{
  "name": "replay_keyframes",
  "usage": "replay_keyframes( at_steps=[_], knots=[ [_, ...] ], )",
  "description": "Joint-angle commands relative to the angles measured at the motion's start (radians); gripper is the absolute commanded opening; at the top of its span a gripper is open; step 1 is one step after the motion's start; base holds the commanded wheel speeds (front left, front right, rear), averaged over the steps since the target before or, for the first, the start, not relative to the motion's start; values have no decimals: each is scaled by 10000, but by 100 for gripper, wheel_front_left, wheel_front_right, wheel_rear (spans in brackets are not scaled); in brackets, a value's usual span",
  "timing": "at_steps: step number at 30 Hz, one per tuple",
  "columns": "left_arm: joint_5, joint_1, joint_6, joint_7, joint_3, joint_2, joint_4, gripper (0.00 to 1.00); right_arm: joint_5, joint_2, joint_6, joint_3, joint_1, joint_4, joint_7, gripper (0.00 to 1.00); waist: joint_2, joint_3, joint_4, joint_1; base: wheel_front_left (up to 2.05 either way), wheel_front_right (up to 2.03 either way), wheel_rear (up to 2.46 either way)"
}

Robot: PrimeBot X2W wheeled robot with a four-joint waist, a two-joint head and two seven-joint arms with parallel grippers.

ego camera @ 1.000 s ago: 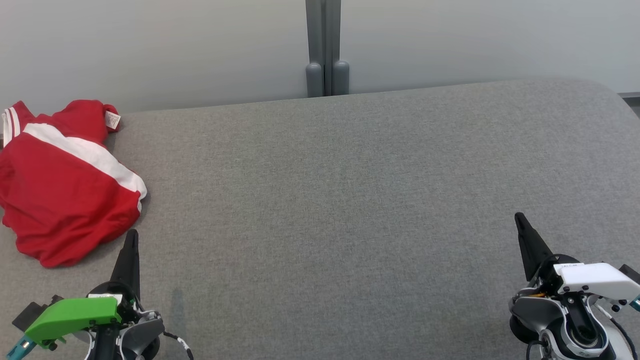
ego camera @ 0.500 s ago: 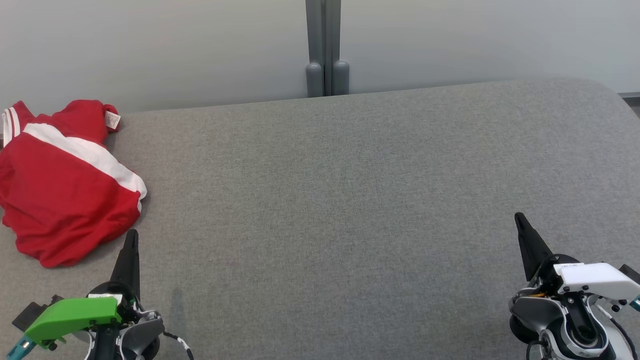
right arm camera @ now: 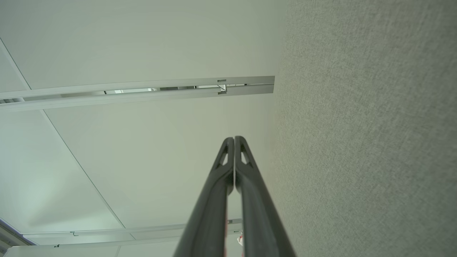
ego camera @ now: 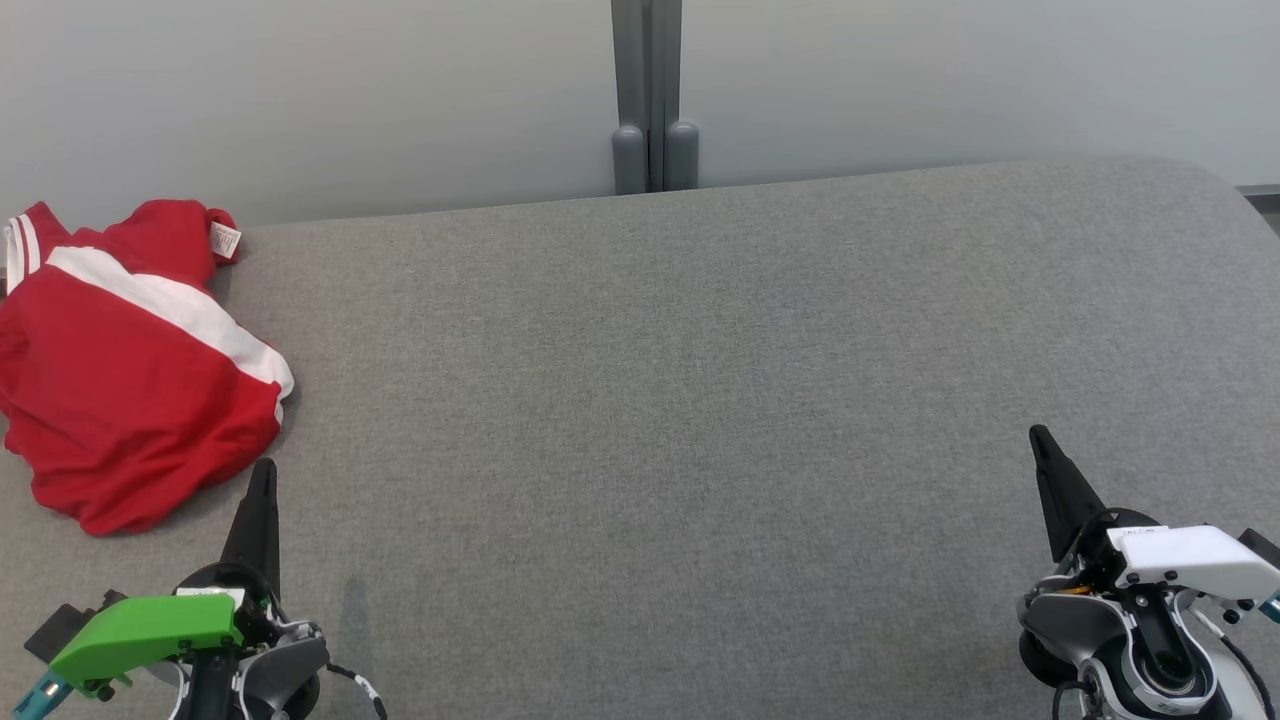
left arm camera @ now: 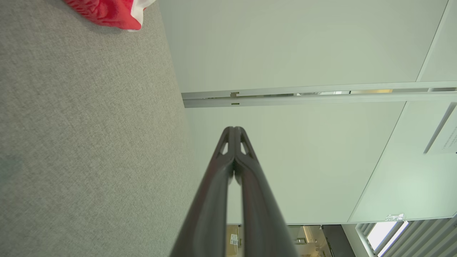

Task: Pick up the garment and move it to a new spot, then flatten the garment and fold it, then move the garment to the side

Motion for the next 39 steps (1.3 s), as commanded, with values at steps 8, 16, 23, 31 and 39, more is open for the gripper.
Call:
replay_keyframes(
  at_steps=[8, 16, 23, 31, 39],
  knots=[
    [-24, -119, -28, 16, 6, 17, -12, 0, -44, -13, 0, 8, -67, 11, 13, 0, 0, 0, 0, 0, 0, 0, 0],
    [-24, -119, -28, 16, 6, 17, -12, 0, -44, -13, 0, 8, -67, 11, 13, 0, 0, 0, 0, 0, 0, 0, 0],
    [-24, -119, -28, 16, 6, 17, -12, 0, -44, -13, 0, 8, -67, 11, 12, 0, 0, 0, 0, 0, 0, 0, 0],
    [-24, -119, -28, 16, 6, 17, -12, 0, -44, -13, 0, 8, -67, 11, 12, 0, 0, 0, 0, 0, 0, 0, 0],
    [-24, -119, -28, 16, 6, 17, -12, 0, -44, -13, 0, 8, -67, 11, 12, 0, 0, 0, 0, 0, 0, 0, 0]
  ],
)
